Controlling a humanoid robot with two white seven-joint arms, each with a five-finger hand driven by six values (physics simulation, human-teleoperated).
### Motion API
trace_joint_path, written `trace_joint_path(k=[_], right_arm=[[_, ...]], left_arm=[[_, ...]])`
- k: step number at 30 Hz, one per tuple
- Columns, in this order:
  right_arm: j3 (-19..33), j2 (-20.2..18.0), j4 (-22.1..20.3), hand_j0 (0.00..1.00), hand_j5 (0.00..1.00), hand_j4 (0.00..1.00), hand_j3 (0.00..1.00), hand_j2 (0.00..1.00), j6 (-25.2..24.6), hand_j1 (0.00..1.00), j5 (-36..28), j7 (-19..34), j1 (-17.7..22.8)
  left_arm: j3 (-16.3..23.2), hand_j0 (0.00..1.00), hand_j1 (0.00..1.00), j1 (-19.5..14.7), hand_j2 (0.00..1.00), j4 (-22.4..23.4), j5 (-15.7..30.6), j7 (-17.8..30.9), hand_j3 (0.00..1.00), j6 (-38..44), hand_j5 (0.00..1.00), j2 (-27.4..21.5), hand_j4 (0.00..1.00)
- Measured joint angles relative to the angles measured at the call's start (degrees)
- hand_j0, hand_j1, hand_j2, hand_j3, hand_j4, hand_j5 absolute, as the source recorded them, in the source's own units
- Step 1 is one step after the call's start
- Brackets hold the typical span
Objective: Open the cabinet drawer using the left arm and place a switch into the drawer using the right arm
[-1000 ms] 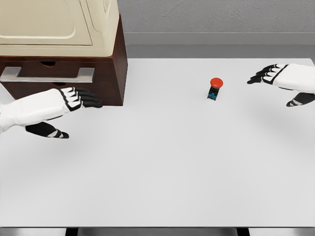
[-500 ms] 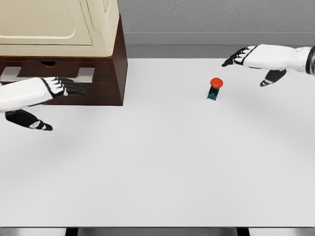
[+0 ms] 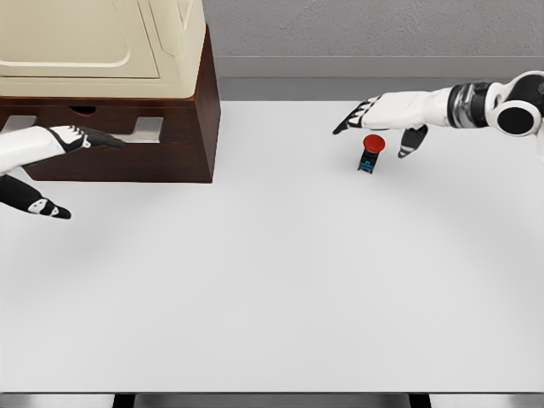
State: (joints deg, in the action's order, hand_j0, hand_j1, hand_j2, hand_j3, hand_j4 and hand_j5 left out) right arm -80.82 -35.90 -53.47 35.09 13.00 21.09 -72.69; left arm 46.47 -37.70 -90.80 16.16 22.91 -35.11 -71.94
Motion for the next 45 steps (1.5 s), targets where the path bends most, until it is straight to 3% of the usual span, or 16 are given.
trace_joint_path(k=[7, 29, 40, 45], right_arm=[[-0.34, 2.2, 4.5, 1.0, 1.0, 1.0, 1.0, 1.0, 0.0, 1.0, -0.31, -0.48, 0.18], [-0.52, 4.14, 6.33, 1.0, 1.0, 1.0, 1.0, 1.0, 0.01, 1.0, 0.24, 4.43, 0.35], [-0.53, 5.04, 8.39, 1.0, 1.0, 1.0, 1.0, 1.0, 0.01, 1.0, 0.31, 4.85, 0.53], [-0.51, 5.19, 8.48, 0.68, 0.68, 0.68, 0.68, 0.68, 0.01, 0.68, 0.32, 5.15, 0.44]], left_arm=[[0.01, 1.0, 1.0, -0.79, 1.0, 2.79, -0.09, 0.24, 1.0, 0.0, 1.0, 2.54, 1.0], [0.14, 1.0, 1.0, -0.79, 1.0, 13.04, -0.75, 0.05, 1.0, 0.0, 1.0, 7.62, 1.0], [0.61, 1.0, 1.0, -0.62, 1.0, 14.62, -0.14, 0.12, 1.0, 0.0, 1.0, 8.09, 1.0], [0.72, 1.0, 1.0, -0.53, 1.0, 14.81, -0.05, 0.2, 1.0, 0.0, 1.0, 8.09, 1.0]])
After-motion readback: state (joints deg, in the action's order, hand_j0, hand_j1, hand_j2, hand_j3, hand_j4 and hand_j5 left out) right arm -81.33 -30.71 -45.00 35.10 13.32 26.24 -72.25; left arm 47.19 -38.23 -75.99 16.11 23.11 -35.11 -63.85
